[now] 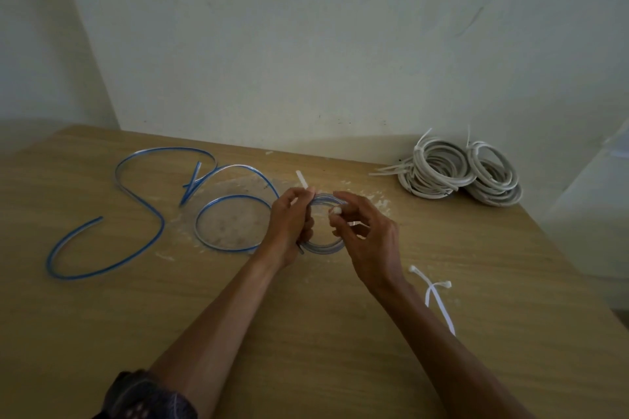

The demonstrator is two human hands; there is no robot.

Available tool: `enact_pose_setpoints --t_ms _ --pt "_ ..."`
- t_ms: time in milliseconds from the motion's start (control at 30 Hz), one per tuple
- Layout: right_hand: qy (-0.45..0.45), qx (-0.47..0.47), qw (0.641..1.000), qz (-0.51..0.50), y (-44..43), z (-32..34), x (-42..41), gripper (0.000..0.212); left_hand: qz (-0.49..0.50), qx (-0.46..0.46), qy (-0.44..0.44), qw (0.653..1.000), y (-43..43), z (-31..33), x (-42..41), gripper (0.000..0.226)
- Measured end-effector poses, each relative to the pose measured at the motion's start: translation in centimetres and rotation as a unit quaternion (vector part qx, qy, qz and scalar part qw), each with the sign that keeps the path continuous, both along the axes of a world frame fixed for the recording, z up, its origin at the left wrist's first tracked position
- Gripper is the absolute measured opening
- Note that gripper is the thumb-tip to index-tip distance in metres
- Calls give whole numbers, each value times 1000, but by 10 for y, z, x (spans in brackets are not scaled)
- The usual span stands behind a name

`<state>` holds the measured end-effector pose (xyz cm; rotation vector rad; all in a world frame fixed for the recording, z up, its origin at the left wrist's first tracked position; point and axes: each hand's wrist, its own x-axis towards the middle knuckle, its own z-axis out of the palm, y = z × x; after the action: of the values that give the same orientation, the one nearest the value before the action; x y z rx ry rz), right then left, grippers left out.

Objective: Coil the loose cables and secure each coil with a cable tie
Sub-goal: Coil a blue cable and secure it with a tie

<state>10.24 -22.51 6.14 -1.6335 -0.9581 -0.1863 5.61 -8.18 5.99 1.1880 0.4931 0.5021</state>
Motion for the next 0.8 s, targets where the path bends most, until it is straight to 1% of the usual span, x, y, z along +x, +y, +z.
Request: enact_pose_setpoints --t_ms 33,100,200,300,333,400,467,500,567,633,733,800 --pt "7 13 1000 -10 -1 3 0 30 -3 -14 3 1000 0 0 1 20" --pt "19 22 999 -29 -3 6 1 23 -9 -40 8 999 -1 2 1 22" --pt "16 -13 998 -64 -5 5 0 11 -8 -91 -3 996 -3 3 1 26" --pt "-62 -61 988 -131 -4 0 0 24 27 -142 -19 989 1 2 2 28" --pt "-88 -66 984 -139 -3 0 1 27 42 -140 -21 989 4 2 2 27" --pt "-122 -63 983 -121 -3 -1 0 26 64 -86 -16 994 7 1 2 20" --pt "-159 -68 978 -112 -3 -2 -1 24 65 -32 -6 997 7 0 2 17" --pt "-185 -76 973 -119 -3 -2 -1 23 58 -20 -1 998 5 0 2 19" --pt "-239 -89 956 -145 -2 -5 0 21 30 -34 5 999 1 0 3 25" --pt "-285 -82 939 -172 -2 -7 4 20 -11 -89 4 996 -1 1 3 31" --pt "-343 -68 918 -185 -1 -10 9 18 -101 -181 16 978 -2 -1 2 38" --pt "-359 -67 913 -179 0 -12 8 16 -172 -207 34 962 -2 -2 0 41"
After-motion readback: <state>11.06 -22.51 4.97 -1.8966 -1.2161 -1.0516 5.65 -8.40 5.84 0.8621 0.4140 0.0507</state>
